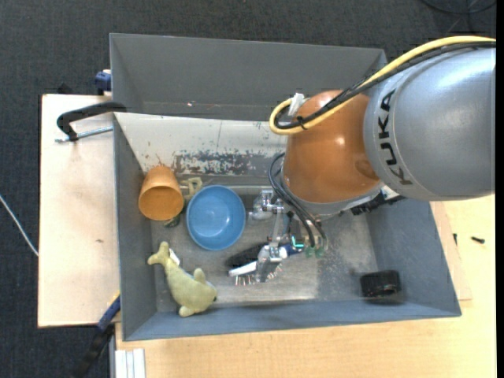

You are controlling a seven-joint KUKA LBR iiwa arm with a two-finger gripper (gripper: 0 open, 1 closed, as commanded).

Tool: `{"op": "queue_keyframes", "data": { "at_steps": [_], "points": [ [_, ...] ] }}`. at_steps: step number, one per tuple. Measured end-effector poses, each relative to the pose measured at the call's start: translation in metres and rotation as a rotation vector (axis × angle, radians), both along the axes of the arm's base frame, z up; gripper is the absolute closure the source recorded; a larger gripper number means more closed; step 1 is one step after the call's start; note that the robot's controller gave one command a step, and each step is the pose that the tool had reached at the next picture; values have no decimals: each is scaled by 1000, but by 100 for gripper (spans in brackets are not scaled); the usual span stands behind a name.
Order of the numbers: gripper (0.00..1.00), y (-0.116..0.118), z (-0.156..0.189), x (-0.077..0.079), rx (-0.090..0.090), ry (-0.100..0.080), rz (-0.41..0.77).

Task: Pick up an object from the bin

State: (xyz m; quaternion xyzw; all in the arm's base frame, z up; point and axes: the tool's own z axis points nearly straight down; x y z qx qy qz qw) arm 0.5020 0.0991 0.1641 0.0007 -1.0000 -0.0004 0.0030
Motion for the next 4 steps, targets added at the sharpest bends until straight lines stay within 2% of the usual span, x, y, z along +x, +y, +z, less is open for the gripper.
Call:
{"op": "queue_keyframes", "data": {
  "at_steps": [1, 4],
  "points": [
    [0, -37, -94, 0, 2, -12, 151],
    [0, -34, -91, 3, 2, -10, 149]
  ]
}}
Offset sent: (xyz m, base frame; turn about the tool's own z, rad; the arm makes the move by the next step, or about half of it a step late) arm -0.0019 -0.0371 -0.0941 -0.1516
